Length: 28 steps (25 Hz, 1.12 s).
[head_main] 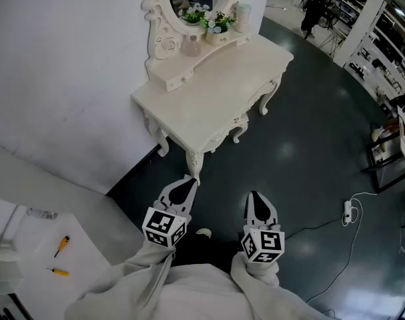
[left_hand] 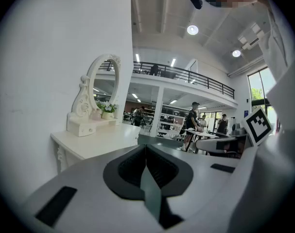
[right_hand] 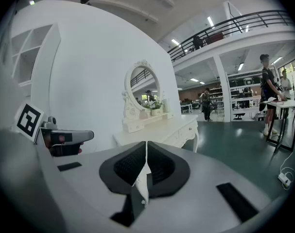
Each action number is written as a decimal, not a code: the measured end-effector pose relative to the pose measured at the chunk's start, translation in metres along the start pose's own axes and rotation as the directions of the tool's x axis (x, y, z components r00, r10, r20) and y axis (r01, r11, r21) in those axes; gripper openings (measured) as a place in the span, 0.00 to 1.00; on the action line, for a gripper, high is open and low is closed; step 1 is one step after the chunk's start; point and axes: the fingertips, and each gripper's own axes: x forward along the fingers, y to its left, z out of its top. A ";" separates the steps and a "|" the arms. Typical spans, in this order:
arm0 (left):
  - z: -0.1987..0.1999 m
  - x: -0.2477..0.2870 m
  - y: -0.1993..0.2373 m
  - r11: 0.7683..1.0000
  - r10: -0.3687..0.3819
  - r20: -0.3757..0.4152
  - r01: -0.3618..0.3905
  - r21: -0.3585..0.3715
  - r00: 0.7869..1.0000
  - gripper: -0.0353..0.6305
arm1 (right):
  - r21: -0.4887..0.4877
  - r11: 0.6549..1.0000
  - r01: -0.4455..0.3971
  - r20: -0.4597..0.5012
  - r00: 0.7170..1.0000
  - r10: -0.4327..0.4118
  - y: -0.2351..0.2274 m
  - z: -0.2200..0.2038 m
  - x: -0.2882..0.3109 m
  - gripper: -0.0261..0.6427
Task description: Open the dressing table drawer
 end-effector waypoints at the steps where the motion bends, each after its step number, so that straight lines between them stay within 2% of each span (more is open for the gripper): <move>1: 0.000 0.000 0.000 1.000 -0.002 0.001 0.002 -0.003 1.000 0.08 | 0.005 1.000 0.002 0.003 1.000 -0.002 -0.001 -0.001 -0.001 0.10; 13: -0.006 0.003 -0.004 0.999 -0.037 -0.004 0.037 -0.027 0.999 0.08 | 0.045 0.995 0.084 -0.008 0.996 -0.084 -0.009 -0.009 -0.012 0.10; 21: -0.010 0.013 -0.012 0.998 -0.060 -0.018 0.060 -0.031 0.998 0.07 | 0.048 0.994 0.100 -0.028 0.995 -0.099 -0.018 -0.011 -0.012 0.10; 28: -0.009 0.037 -0.007 0.998 -0.052 -0.025 0.052 -0.025 0.998 0.08 | 0.051 0.996 0.074 -0.035 0.997 -0.072 -0.030 -0.011 0.012 0.10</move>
